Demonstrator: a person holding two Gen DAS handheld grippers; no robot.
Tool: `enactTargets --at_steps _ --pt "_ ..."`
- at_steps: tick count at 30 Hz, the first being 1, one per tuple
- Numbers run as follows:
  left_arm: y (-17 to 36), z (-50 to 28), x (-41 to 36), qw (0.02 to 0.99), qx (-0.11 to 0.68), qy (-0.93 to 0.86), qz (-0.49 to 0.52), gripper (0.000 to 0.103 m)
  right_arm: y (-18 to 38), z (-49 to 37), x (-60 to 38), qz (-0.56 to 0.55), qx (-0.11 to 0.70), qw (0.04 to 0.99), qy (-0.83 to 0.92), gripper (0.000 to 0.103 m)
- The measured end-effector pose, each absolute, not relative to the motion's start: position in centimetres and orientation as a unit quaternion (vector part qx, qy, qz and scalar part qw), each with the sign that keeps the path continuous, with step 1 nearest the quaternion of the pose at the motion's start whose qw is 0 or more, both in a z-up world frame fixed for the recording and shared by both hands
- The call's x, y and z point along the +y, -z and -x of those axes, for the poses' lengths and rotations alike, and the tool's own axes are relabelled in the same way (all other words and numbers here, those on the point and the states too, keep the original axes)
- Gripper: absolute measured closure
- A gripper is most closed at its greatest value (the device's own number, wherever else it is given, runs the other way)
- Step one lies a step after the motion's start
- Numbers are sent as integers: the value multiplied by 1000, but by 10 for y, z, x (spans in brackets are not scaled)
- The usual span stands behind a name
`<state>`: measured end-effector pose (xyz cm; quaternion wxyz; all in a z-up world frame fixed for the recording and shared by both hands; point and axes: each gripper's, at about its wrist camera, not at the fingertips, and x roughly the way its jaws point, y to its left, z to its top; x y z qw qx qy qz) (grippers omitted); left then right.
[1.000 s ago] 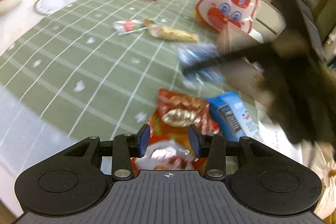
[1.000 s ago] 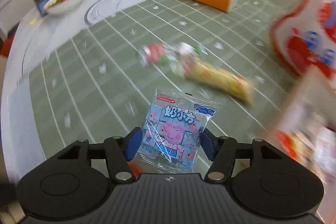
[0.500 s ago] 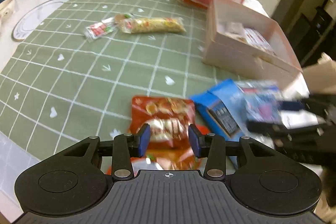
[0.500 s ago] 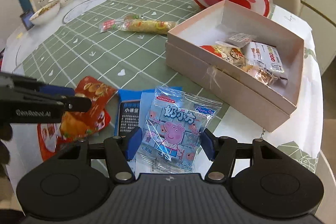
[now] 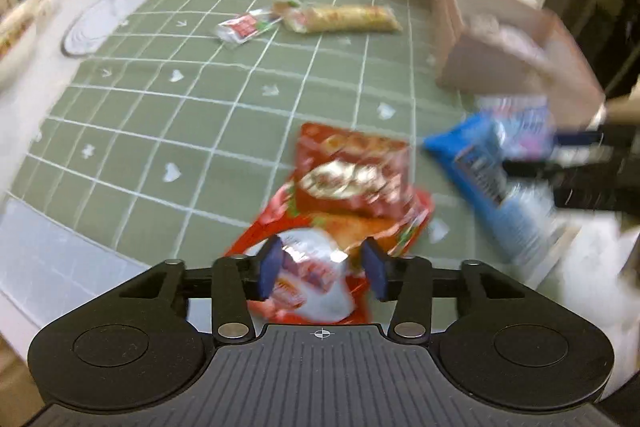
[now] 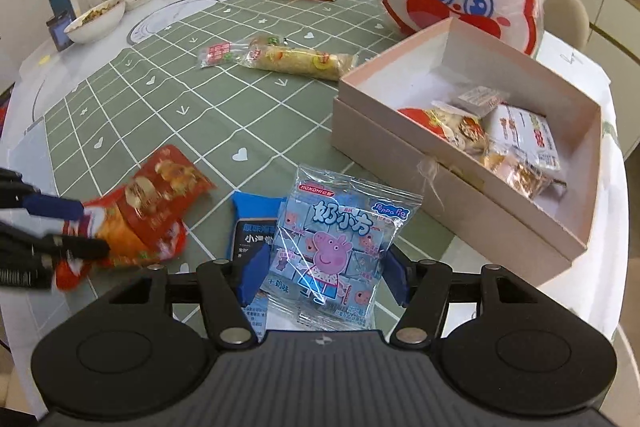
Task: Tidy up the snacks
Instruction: 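Grasp and lift a red packet with the left tool while the right tool holds the Peppa packet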
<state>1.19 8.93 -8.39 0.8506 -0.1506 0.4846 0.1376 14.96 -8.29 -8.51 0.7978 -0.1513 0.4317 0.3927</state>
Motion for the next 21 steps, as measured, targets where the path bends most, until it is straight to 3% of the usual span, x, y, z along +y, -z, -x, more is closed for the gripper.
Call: enactTargets --at_steps 4,13,21 --pt "85 -38 98 834 469 -133 257 56 86 -148 -90 146 432 800 -391 42" --pt "95 -107 107 826 454 -210 260 56 99 -135 -104 130 441 797 -391 34" --pt "94 -112 123 814 453 -243 269 56 108 -136 -115 95 442 801 -392 28"
